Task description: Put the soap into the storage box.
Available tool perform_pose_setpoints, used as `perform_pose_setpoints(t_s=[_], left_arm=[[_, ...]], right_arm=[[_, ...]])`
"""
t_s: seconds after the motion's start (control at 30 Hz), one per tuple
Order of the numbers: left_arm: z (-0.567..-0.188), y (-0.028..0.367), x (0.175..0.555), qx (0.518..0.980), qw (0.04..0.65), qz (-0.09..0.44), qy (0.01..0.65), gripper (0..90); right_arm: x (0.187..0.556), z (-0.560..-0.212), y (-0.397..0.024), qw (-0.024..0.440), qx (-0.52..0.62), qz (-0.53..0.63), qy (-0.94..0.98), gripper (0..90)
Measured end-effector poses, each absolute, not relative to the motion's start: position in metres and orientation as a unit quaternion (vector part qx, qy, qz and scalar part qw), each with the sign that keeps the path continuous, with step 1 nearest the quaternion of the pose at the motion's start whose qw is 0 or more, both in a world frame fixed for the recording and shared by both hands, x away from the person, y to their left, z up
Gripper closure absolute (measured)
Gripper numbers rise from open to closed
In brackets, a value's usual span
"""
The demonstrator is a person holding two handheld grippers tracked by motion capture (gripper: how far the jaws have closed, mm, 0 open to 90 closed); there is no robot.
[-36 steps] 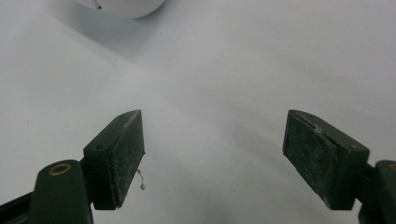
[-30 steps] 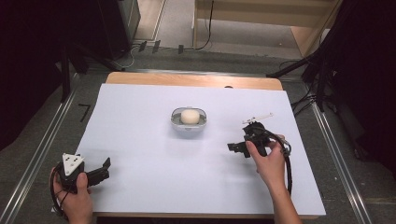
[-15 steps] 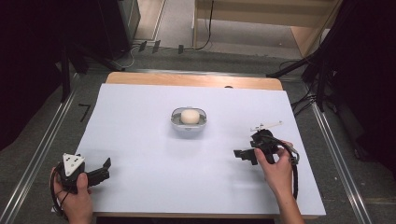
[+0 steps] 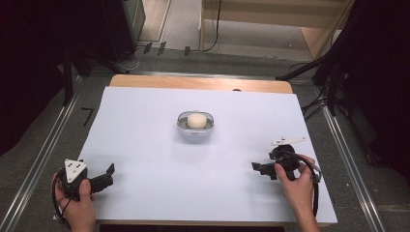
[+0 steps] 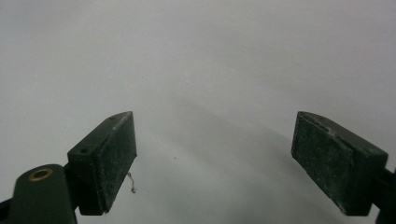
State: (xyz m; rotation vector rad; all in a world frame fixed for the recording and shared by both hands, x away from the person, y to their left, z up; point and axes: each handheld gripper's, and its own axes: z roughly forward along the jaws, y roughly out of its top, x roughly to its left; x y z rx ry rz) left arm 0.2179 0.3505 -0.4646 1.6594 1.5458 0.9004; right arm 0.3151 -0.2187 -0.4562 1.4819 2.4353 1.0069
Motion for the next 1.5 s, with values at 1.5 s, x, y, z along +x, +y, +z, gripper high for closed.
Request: perform_pose_setpoints(t_s=[1.5], left_arm=[[-0.465, 0.35, 0.217, 0.64, 0.342, 0.349, 0.593, 0.1]], right_arm=[[0.257, -0.482, -0.342, 0.125, 0.549, 0.401, 0.723, 13.1]])
